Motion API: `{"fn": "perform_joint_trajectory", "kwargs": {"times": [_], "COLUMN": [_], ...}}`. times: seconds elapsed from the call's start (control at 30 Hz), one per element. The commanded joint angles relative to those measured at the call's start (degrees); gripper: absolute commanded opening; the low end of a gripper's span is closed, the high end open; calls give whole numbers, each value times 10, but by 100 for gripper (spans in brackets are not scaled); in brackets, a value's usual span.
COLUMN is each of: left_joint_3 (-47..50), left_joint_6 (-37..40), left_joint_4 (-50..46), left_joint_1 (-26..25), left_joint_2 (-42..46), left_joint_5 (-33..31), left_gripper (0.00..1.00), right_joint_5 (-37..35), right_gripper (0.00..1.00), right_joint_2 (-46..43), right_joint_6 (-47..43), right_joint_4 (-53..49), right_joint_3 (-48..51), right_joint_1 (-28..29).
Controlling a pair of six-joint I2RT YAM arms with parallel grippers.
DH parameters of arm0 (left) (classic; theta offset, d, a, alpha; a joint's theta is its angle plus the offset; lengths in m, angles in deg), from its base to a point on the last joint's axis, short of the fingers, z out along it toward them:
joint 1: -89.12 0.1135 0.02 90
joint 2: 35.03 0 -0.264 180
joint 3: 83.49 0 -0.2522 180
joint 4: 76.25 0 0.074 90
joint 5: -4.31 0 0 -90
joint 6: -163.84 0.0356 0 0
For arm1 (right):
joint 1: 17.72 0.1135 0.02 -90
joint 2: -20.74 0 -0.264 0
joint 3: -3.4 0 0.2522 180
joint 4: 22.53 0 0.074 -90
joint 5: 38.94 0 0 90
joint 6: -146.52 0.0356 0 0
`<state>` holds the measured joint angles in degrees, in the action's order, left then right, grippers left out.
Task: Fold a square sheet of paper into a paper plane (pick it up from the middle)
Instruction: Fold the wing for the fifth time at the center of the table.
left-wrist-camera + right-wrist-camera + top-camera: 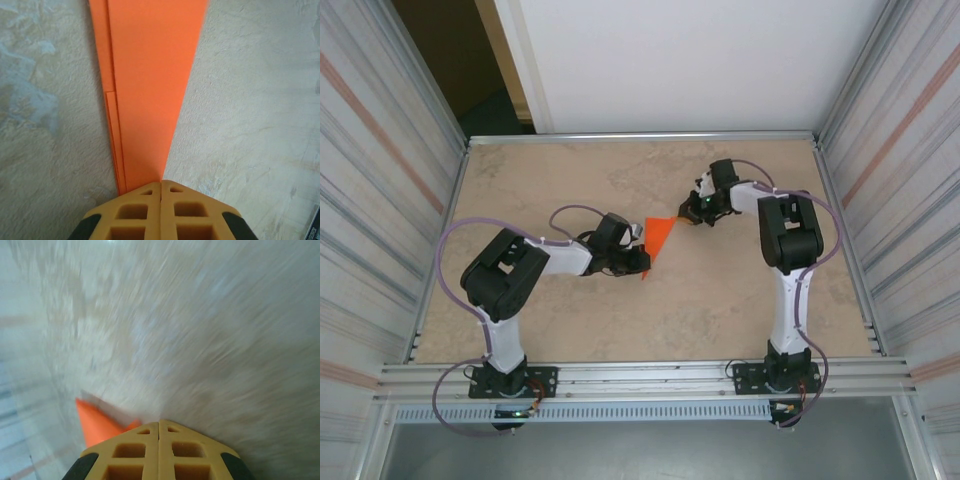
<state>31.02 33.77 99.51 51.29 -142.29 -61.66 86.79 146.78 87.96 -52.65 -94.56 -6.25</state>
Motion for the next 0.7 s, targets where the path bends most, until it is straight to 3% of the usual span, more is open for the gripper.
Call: {"fn": "perform_joint_trajectory", "kwargs": {"times": [0.0,0.2,0.27,0.47,0.67], "left_joint_3": [17,-63,-90,-94,-19], "left_joint_6": [18,39,44,62,60], "left_joint_4": [-120,-127,-138,-184,-221], "left_joint_1": [3,3,3,33,122], "left_joint_2": [-15,17,44,135,227], "left_joint_5": [-10,39,47,20,-20], "left_gripper": [0,1,7,34,48], "right_joint_5": [-49,-88,-118,-221,-339], "right_gripper": [0,0,5,42,62], "right_joint_2": [13,-111,-158,-249,-255], "right_joint_6": [-9,-18,-17,7,51], "right_joint_4": [-46,-49,-51,-88,-148], "right_joint_3": [-28,24,55,115,100], "right_joint_1": [-16,-12,-5,59,164]}}
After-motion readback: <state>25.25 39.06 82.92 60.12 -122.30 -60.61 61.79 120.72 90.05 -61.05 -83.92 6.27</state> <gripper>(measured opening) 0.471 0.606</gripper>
